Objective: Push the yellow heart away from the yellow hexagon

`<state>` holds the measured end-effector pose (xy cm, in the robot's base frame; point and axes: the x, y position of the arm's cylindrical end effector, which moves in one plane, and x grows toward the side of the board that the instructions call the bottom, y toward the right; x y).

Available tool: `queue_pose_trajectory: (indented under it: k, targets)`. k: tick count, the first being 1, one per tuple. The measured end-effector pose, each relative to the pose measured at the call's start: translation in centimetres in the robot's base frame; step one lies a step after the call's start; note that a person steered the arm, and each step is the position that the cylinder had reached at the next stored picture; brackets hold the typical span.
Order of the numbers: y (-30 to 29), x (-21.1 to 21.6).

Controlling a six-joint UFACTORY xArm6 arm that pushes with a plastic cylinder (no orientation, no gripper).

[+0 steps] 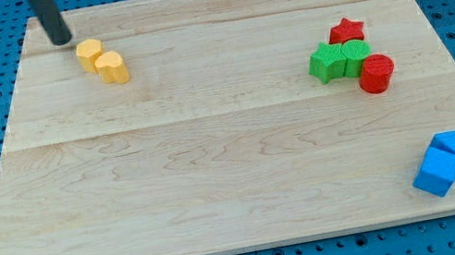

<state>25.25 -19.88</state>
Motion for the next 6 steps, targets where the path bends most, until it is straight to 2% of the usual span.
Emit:
queue_pose_trajectory:
  k: [1, 2, 3, 5, 6]
  targets:
    - [2.7, 7.4]
    - [6.0, 10.1]
    - [10.9, 9.6]
    - [13.1, 19.4]
    - [13.5, 22.9]
